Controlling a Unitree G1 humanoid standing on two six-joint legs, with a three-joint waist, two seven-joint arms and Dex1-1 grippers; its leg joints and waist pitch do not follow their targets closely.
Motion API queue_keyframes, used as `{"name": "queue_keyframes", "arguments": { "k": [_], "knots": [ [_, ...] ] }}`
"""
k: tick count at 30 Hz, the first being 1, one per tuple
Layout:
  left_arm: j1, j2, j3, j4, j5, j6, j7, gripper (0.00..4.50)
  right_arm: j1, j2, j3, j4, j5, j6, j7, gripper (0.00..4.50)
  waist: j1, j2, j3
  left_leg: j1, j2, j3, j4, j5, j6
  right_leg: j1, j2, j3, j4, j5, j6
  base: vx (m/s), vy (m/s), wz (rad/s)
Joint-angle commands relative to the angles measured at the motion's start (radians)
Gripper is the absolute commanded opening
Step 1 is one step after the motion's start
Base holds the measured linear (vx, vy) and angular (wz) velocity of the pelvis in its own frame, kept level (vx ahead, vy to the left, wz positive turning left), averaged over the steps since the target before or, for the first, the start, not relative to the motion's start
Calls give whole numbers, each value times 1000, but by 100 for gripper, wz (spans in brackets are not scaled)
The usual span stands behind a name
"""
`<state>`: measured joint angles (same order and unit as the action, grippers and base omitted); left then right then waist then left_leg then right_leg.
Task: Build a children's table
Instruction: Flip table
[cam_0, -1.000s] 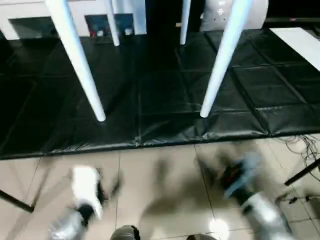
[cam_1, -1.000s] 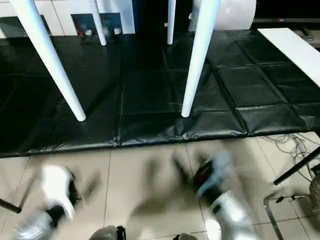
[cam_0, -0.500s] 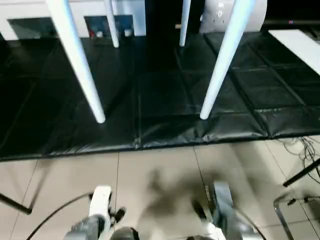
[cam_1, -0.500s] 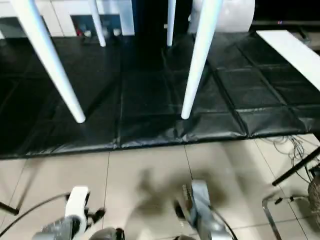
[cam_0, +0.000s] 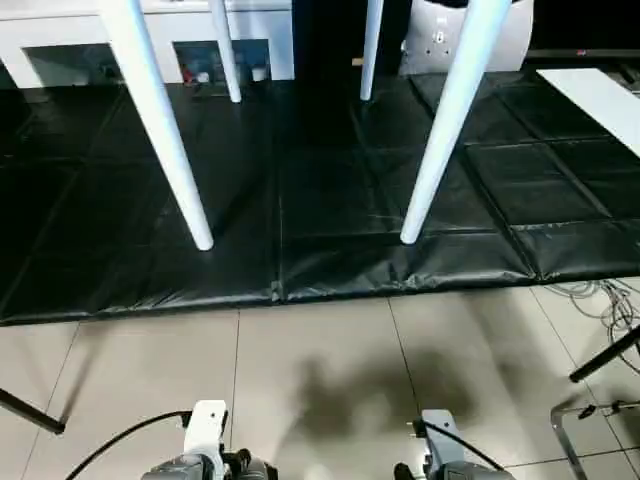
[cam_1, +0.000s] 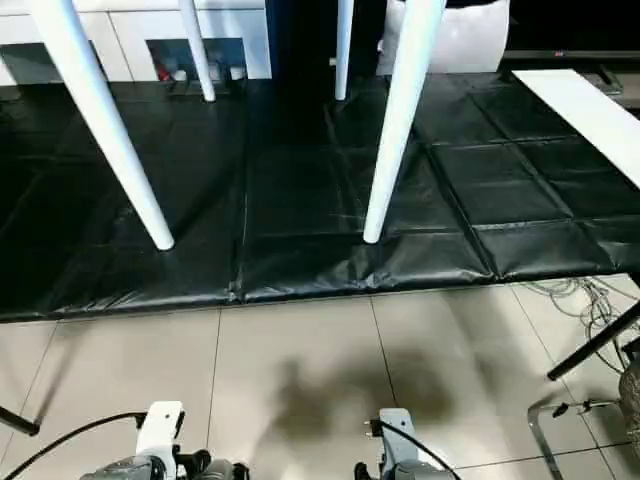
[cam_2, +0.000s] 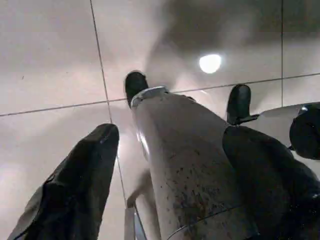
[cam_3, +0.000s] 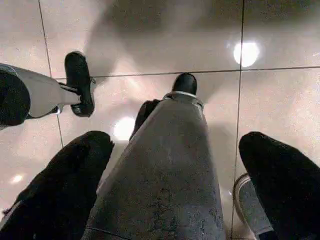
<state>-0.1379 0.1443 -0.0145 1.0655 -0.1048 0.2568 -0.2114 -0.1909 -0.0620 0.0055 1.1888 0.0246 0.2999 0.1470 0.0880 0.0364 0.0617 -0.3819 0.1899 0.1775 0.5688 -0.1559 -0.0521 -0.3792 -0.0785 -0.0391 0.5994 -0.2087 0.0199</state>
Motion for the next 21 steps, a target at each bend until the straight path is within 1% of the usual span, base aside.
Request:
{"name": "queue_keyframes", "arguments": {
  "k": [1,3,10,14,21],
  "knots": [
    [2,1,5,5,2,-2,6,374,19,6,-4,22,-4,17,-3,450,-4,7,-39,29,47,-29,-85,-504,-54,5,-77,40,-104,-403,-174,0,0,0],
    [2,1,5,5,2,-2,6,374,19,6,-4,22,-4,17,-3,450,-3,6,-40,28,46,-28,-84,-497,-50,4,-77,41,-104,-394,-176,0,0,0],
    [2,1,5,5,2,-2,6,374,19,6,-4,22,-4,17,-3,450,-3,7,-47,22,46,-23,-83,-448,-38,10,-73,39,-93,-301,-194,0,0,0],
    [2,1,5,5,2,-2,6,374,19,6,-4,22,-4,17,-3,450,-2,8,-49,21,47,-22,-82,-427,-29,11,-74,39,-92,-285,-197,0,0,0],
    [2,1,5,5,2,-2,6,374,19,6,-4,22,-4,17,-3,450,-3,8,-48,23,47,-22,-86,-444,-33,10,-74,38,-97,-313,-190,0,0,0]
  ]
}}
